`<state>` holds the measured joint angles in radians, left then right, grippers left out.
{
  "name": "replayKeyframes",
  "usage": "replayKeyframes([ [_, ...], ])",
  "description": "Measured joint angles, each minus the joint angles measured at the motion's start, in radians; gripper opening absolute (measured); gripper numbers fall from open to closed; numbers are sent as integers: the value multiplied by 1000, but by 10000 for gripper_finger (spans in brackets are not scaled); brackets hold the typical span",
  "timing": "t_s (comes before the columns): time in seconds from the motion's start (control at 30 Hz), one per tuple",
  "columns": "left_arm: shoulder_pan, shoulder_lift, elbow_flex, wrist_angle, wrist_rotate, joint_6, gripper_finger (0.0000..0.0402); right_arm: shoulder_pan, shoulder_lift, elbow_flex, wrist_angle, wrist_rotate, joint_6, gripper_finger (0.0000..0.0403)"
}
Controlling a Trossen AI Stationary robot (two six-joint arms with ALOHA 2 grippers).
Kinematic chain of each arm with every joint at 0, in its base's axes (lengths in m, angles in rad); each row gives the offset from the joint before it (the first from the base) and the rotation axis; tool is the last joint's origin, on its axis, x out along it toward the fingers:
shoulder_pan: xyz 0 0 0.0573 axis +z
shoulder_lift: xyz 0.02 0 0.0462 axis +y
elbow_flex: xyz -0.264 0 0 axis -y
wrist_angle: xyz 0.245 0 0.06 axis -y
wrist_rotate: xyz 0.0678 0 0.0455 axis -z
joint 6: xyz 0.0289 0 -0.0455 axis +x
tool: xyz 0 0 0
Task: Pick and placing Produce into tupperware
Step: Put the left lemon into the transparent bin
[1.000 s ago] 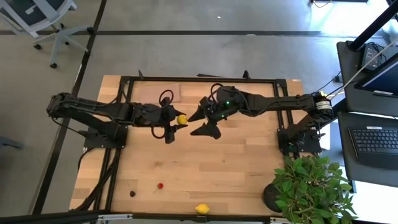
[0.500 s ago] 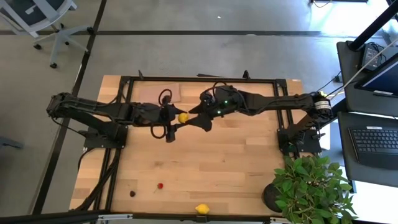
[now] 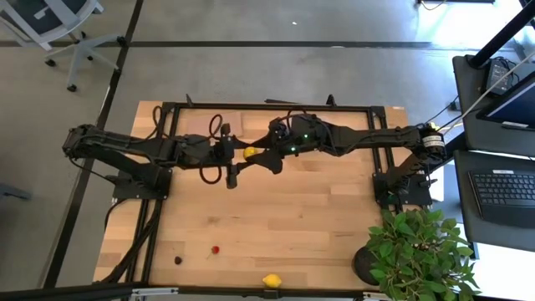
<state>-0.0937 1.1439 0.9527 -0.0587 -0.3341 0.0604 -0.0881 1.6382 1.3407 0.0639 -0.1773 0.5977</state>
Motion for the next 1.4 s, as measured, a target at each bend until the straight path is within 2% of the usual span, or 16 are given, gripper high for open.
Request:
replayKeyframes([
  [0.27,0,0,0,38,-3,53,199,-1,2,0,65,-33,44,391],
  [0.43,0,1,0,62,-18,102,203,-1,2,0,100,-75,80,375],
  [0.77,0,1,0,81,-31,148,201,-1,2,0,123,-87,106,349],
  [1.17,-1,1,-1,107,-45,176,202,-1,2,-1,140,-111,97,265],
  [1.4,-1,1,-1,120,-49,170,200,-1,2,-1,142,-109,62,236],
])
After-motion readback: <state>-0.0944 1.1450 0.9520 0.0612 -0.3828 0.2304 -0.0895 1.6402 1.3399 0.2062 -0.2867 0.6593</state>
